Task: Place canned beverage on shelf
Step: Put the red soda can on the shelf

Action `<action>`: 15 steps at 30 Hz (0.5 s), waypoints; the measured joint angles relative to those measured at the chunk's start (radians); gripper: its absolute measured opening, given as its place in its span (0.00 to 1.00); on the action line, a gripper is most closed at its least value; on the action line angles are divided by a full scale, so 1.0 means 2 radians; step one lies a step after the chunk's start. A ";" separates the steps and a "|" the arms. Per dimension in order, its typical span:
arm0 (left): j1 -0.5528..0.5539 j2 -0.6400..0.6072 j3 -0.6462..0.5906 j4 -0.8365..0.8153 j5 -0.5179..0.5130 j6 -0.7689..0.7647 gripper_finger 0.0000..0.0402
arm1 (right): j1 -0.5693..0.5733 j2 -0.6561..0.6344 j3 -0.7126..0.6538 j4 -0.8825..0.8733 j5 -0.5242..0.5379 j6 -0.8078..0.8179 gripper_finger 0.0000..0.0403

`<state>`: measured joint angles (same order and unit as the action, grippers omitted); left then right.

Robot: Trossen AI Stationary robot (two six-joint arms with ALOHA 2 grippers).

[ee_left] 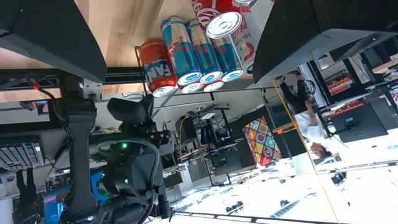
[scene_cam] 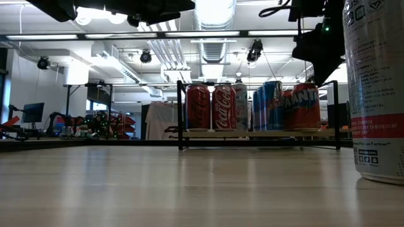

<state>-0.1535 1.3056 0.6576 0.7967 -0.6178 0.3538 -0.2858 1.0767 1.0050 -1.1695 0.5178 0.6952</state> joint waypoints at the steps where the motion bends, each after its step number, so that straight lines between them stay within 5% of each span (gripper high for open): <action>1: 0.000 0.000 0.000 0.000 0.000 0.000 0.97 | -0.002 0.000 0.000 0.000 0.005 0.000 0.02; 8: 0.000 0.000 0.000 0.000 0.000 0.000 0.97 | -0.006 -0.002 0.018 -0.003 0.009 -0.003 0.02; 15: 0.000 0.000 0.000 0.000 0.000 0.000 0.97 | -0.006 0.001 0.033 0.005 -0.100 -0.019 0.02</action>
<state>-0.1535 1.3056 0.6579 0.7970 -0.6178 0.3531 -0.2970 1.0789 1.0710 -1.1590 0.3185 0.6571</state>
